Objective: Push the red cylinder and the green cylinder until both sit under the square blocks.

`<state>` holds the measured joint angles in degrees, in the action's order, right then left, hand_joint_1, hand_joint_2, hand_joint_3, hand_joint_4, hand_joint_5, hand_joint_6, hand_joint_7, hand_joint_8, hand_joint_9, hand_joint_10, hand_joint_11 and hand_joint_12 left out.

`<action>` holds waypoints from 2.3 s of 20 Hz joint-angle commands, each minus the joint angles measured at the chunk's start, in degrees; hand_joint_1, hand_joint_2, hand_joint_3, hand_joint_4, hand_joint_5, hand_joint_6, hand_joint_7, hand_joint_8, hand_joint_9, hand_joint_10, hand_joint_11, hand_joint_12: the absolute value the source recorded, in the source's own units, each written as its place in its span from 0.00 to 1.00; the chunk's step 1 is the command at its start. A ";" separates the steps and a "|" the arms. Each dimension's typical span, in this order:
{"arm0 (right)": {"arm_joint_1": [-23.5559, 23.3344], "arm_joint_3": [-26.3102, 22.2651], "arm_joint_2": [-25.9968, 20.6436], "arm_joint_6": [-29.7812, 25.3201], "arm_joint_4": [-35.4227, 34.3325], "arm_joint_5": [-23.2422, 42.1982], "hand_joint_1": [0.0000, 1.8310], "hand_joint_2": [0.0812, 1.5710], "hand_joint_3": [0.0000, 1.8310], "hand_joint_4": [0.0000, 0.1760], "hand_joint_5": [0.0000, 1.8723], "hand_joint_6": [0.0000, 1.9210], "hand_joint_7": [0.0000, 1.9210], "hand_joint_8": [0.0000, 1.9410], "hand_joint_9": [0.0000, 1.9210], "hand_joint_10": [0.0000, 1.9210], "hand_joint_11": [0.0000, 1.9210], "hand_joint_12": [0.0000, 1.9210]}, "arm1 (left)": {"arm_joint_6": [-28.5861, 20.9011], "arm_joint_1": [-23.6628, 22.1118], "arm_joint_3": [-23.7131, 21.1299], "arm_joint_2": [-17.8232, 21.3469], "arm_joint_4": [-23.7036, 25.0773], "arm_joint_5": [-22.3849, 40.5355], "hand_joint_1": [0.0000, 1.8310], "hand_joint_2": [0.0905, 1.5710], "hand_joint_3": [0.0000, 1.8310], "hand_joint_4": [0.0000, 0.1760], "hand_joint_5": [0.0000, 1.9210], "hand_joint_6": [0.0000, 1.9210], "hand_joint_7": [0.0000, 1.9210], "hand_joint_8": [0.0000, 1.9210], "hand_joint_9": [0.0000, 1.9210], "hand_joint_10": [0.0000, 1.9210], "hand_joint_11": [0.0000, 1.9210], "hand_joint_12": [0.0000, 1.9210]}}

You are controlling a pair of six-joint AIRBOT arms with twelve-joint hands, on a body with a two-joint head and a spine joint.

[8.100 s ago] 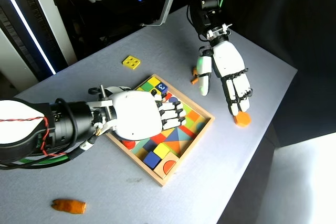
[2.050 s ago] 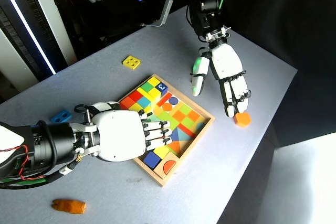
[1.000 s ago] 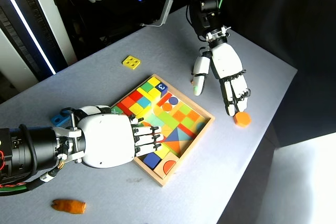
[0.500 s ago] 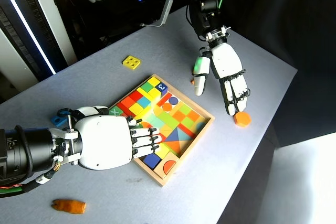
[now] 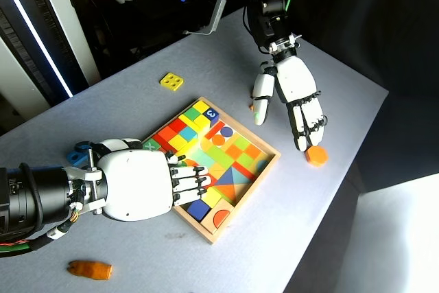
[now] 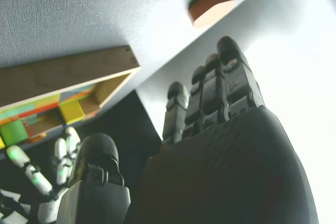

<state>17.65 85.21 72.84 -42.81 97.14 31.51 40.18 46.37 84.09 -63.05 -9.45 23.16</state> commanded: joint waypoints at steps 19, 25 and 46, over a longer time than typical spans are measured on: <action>-2.64 -0.83 -0.23 1.69 -2.30 -0.06 0.25 0.68 0.00 0.73 0.35 0.00 0.01 0.00 0.00 0.00 0.00 0.20 | 0.11 -0.25 -0.09 0.36 -0.84 6.33 0.00 0.73 0.00 0.70 0.02 0.00 0.00 0.00 0.01 0.00 0.00 0.15; -2.24 -0.79 0.19 2.91 -2.31 -2.05 0.24 0.69 0.00 0.81 0.35 0.00 0.02 0.00 0.00 0.00 0.00 0.29 | 0.11 -0.62 -0.09 0.24 -0.82 6.31 0.00 0.73 0.00 0.73 0.02 0.00 0.00 0.00 0.00 0.00 0.00 0.11; 2.09 -3.16 -6.91 26.30 -40.80 3.26 0.28 0.70 0.00 0.08 0.25 0.00 0.02 0.00 0.00 0.00 0.00 0.19 | 0.06 3.39 -6.48 6.12 -6.70 20.63 0.00 0.73 0.00 0.89 0.04 0.01 0.00 0.00 0.00 0.00 0.01 0.00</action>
<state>21.17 82.11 66.02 -14.74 57.36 30.98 40.40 50.65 76.60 -56.80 -15.90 35.79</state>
